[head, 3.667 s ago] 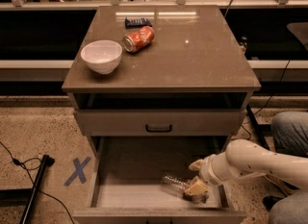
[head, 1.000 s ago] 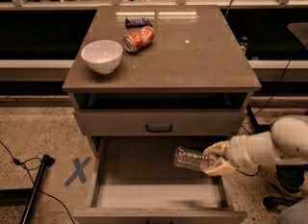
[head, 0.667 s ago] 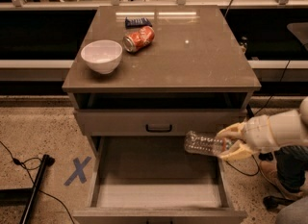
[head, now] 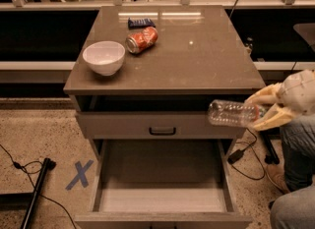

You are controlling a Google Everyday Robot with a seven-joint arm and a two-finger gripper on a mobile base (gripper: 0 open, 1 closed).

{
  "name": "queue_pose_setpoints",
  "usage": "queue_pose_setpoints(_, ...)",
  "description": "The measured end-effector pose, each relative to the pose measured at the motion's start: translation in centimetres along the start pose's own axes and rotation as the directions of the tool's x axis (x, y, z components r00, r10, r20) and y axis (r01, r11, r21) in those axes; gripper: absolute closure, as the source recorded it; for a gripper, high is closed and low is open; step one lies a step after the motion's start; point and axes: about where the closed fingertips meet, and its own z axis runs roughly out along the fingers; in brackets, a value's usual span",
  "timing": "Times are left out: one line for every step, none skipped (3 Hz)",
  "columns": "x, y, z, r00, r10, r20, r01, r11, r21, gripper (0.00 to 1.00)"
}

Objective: Pick water bottle from middle drawer and place on counter

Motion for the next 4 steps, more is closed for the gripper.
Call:
queue_pose_setpoints(-2.3, -3.8, -3.4, 0.999, -0.003, -0.048, 0.003, 1.0000, 0.009, 1.00)
queue_pose_setpoints(-4.0, -8.5, -3.8, 0.989, 0.038, -0.141, -0.032, 0.9986, 0.042, 1.00)
queue_pose_setpoints(-5.1, -13.3, -1.6, 0.971, 0.104, -0.214, -0.090, 0.9933, 0.072, 1.00)
queue_pose_setpoints(-6.7, -16.4, 1.4, 0.961, 0.147, -0.234, -0.136, 0.9888, 0.063, 1.00)
